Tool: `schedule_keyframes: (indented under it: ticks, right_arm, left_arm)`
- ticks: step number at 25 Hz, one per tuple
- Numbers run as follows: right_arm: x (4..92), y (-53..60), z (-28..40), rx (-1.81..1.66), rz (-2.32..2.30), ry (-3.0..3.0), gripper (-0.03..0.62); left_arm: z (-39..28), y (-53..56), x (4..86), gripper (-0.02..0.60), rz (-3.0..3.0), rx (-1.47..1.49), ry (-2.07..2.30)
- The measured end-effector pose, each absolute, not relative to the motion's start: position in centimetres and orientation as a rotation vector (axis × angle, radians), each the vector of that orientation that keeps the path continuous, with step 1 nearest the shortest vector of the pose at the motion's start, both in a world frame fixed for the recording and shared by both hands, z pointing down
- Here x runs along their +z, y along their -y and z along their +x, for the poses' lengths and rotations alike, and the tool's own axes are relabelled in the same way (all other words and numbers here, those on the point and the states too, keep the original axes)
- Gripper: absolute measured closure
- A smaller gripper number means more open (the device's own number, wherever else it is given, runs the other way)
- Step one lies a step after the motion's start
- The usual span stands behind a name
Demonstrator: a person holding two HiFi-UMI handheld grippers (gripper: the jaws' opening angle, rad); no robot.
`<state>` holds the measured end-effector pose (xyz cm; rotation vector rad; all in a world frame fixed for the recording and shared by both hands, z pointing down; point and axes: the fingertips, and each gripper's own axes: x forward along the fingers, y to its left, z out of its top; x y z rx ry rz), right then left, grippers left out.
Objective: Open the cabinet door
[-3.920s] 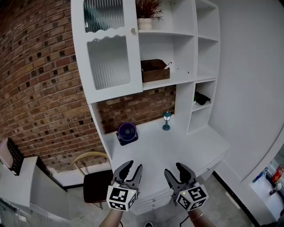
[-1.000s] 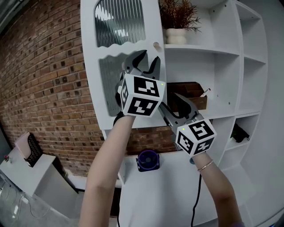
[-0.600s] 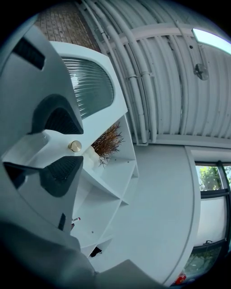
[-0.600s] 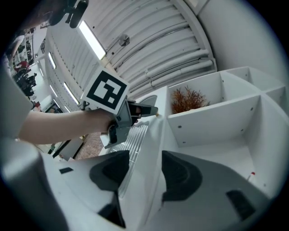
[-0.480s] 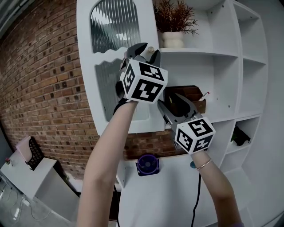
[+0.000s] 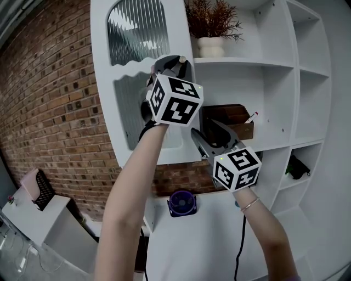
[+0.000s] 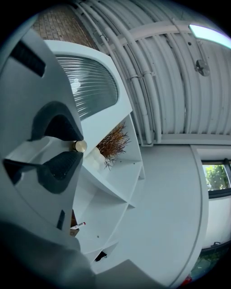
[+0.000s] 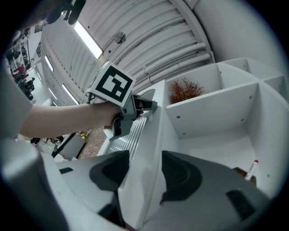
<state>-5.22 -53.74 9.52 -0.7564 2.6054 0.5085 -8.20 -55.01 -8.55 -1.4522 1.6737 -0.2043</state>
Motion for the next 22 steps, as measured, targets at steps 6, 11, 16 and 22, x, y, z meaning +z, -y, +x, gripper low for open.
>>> schedule_keyframes:
  ticks: [6,11,16,22]
  right_arm:
    - [10.4,54.3,-5.7,0.45,-0.736,-2.634,0.376]
    - [10.8,54.1,-6.4,0.426,-0.703,-2.652,0.376]
    - [11.2,53.5,-6.8,0.401,-0.665,-2.674,0.376]
    - [11.9,52.9,-7.3,0.32,-0.608,-2.714,0.376]
  left_arm:
    - [-7.9,54.5,-8.7,0.511,-1.444,-0.193,-1.673]
    - [-7.8,53.5,-8.6,0.511,-1.455,-0.167,-1.665]
    - [-7.7,52.2,-8.7,0.511,-1.477,-0.145,-1.657]
    - [-7.5,50.5,-8.8,0.511,-1.51,-0.105,-1.651]
